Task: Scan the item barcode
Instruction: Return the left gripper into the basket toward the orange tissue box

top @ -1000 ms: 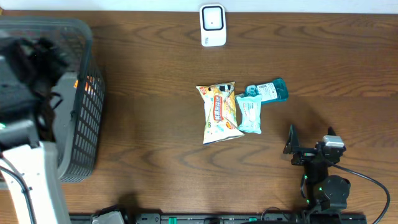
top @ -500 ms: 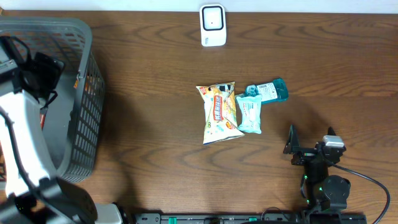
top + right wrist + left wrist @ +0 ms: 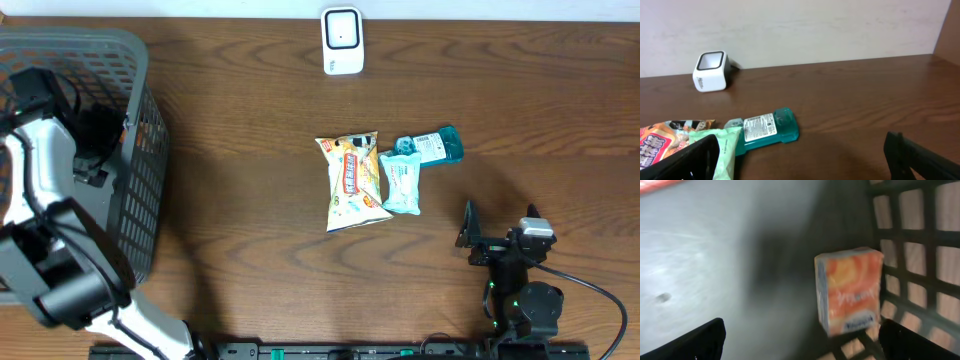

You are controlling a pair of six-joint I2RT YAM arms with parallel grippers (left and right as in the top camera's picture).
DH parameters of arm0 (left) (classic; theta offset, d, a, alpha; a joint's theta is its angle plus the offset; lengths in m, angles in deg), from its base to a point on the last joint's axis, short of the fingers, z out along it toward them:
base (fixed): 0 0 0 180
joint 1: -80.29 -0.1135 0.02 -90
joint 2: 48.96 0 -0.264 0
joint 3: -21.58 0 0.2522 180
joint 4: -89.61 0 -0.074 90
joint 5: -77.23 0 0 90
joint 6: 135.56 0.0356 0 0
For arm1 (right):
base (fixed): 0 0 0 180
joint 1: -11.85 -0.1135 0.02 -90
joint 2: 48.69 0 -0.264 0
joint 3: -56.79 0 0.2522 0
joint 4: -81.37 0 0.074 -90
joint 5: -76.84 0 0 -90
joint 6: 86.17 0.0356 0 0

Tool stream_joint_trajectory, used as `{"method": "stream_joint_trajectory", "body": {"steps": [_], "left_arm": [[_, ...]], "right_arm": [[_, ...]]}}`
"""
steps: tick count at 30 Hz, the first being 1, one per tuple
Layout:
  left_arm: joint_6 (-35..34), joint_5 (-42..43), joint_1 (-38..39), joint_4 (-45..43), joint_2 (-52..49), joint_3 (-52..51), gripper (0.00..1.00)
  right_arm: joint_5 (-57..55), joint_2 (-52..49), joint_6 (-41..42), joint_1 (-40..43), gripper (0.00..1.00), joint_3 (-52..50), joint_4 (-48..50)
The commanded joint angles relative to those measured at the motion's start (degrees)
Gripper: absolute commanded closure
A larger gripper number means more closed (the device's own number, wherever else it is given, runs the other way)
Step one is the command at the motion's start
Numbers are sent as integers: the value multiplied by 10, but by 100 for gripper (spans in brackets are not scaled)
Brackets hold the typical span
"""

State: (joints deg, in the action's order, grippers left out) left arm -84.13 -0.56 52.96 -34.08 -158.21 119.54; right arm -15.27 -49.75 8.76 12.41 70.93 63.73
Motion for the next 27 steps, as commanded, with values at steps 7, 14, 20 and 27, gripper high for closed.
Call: {"method": "stream_joint_trajectory", "body": {"steps": [7, 14, 20, 27], "left_arm": [[15, 24, 0, -16, -68, 8, 2], [24, 23, 15, -31, -76, 8, 2], [30, 1, 31, -33, -76, 8, 12], [32, -17, 39, -35, -76, 5, 34]], "right_arm": [[1, 0, -7, 2, 1, -1, -2], [1, 0, -7, 2, 1, -1, -2], [1, 0, -7, 2, 1, -1, -2], [1, 0, -7, 2, 1, -1, -2]]}}
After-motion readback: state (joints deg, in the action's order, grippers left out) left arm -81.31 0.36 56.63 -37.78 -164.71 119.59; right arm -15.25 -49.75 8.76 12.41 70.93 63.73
